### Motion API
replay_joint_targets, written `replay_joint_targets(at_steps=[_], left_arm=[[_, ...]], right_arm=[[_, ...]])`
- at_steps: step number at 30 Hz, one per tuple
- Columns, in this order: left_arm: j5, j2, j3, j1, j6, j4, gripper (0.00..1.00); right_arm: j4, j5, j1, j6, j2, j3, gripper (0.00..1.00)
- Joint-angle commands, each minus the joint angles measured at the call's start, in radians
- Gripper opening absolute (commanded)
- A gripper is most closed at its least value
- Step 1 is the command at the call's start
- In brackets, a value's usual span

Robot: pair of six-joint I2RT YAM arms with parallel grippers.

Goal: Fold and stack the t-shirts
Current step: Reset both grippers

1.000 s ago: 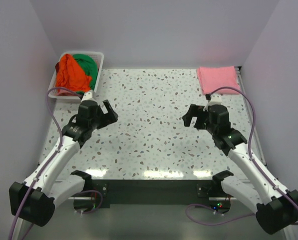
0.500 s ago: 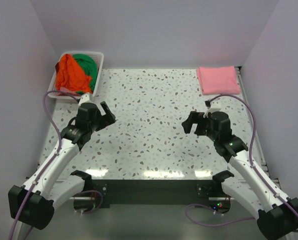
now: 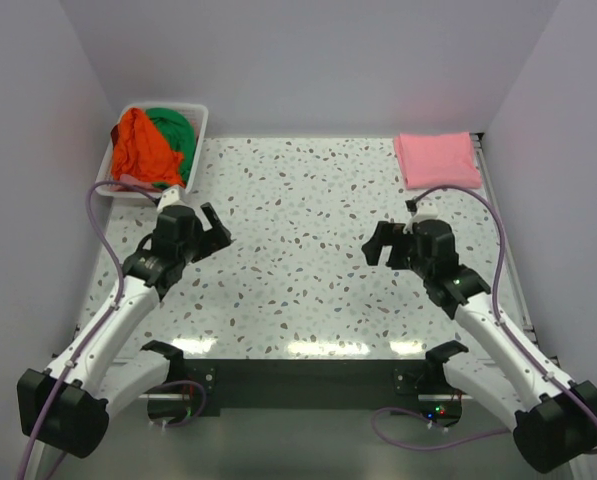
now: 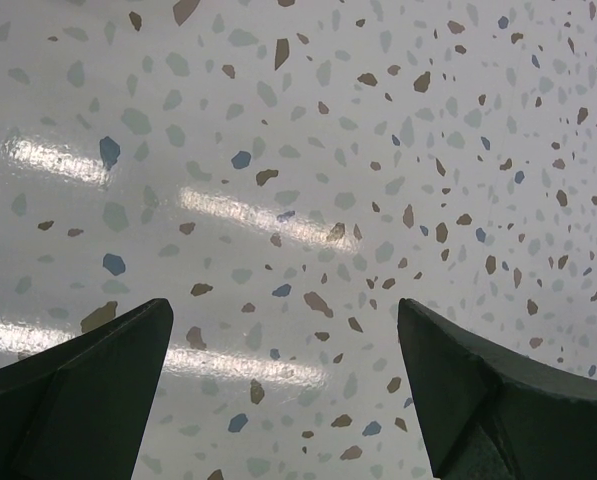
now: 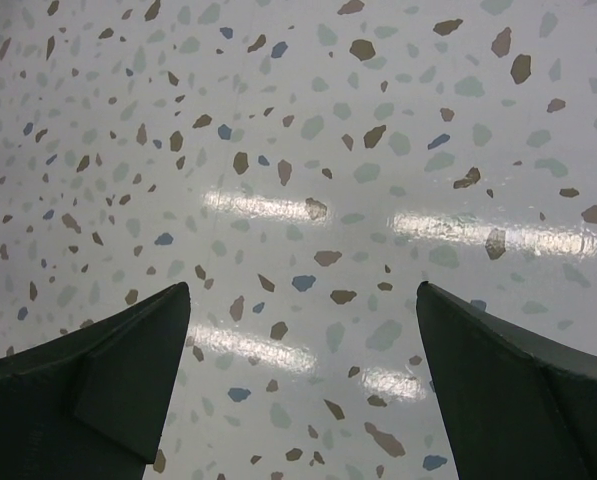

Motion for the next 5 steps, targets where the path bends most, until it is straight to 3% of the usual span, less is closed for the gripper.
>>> replay_joint_targets(at_steps=[1, 5], left_arm=[[-0.029, 0.0, -0.002, 0.006, -0.008, 0.017, 1.0], [-0.032, 0.006, -0.001, 0.006, -0.008, 0.018, 1.0]], right_arm=[[0.059, -0.007, -0.001, 0.012, 0.001, 0.002, 0.99], [0.07, -0.007, -0.001, 0.01, -0.003, 0.004, 0.99]])
